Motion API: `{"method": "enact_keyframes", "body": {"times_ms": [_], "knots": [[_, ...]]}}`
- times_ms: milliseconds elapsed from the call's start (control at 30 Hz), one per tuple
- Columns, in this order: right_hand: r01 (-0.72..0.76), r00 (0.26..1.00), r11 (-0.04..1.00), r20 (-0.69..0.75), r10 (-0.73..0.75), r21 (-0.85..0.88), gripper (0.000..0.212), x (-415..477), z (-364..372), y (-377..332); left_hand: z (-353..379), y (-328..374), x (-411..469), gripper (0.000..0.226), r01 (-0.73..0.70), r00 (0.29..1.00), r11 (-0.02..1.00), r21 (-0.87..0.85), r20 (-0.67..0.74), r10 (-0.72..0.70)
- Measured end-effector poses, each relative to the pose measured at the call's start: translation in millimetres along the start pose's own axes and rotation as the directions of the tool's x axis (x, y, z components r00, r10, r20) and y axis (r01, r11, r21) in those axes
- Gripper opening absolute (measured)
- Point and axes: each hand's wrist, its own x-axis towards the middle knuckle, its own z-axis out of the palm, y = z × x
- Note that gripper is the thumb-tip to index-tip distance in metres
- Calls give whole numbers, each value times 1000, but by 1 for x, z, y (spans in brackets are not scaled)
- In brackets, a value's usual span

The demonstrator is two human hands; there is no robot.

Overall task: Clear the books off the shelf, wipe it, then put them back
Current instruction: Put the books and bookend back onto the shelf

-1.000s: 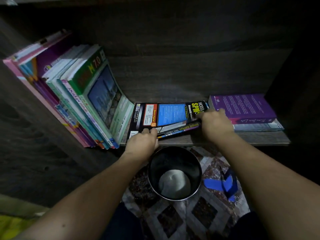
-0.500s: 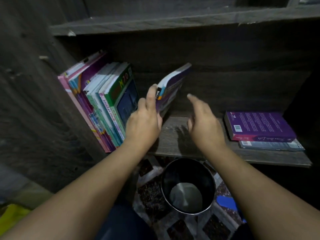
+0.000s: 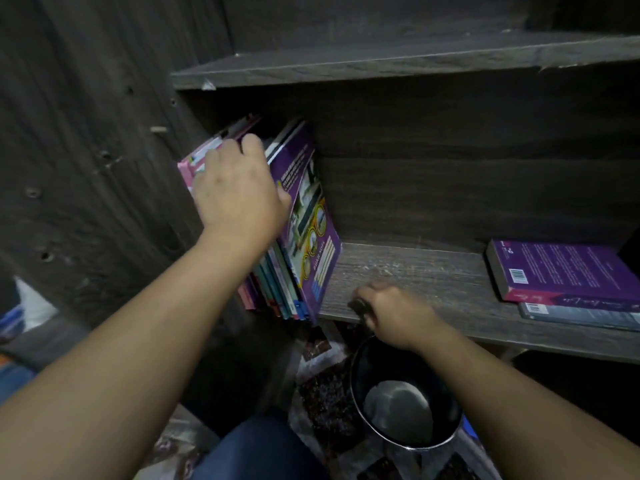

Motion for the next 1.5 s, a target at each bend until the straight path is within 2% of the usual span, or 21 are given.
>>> {"method": "enact_keyframes", "body": {"times_ms": [133,233,433,500,567,633,733,900,1000,1100,1200,1333,1500], "knots": [[-83,989,989,109,97,-125,38,3,10,-2,-1,10,13,58,-75,993,996,47,98,70],[-117,979,981,149,140,-154,40,6,18,1,-3,18,28,69,-115,963,993,15,248,108],[-111,976,980,166,139,-167,42,17,23,-3,-7,21,50,56,-59,889,988,-142,442,117],[-68,988,994,132,78,-81,51,18,20,-7,-12,18,49,60,-36,856,984,-173,503,120],[16,999,988,45,-24,154,68,20,14,-18,-19,14,46,66,-28,817,985,-173,563,122],[97,995,918,-57,-81,385,81,22,7,-37,-25,12,40,69,-21,787,983,-184,604,130],[115,989,838,-139,-47,533,84,25,6,-61,-33,11,22,64,-6,823,985,-175,559,104],[71,993,842,-116,-9,535,91,28,15,-73,-50,22,-6,75,18,809,995,-94,587,41],[63,993,849,-119,-1,524,85,27,23,-82,-45,27,4,82,157,837,973,-170,546,-39],[104,985,823,-175,-6,558,77,24,31,-89,-33,29,19,88,276,822,947,-164,551,-145],[154,982,784,-178,-57,601,82,25,35,-85,-26,30,20,74,227,819,971,-69,553,-152],[193,981,745,-151,-125,639,86,25,34,-75,-25,17,3,58,117,871,991,-68,486,-69],[238,970,802,-168,-173,547,93,22,15,-66,-35,-3,-12,51,38,890,994,-103,455,14]]}}
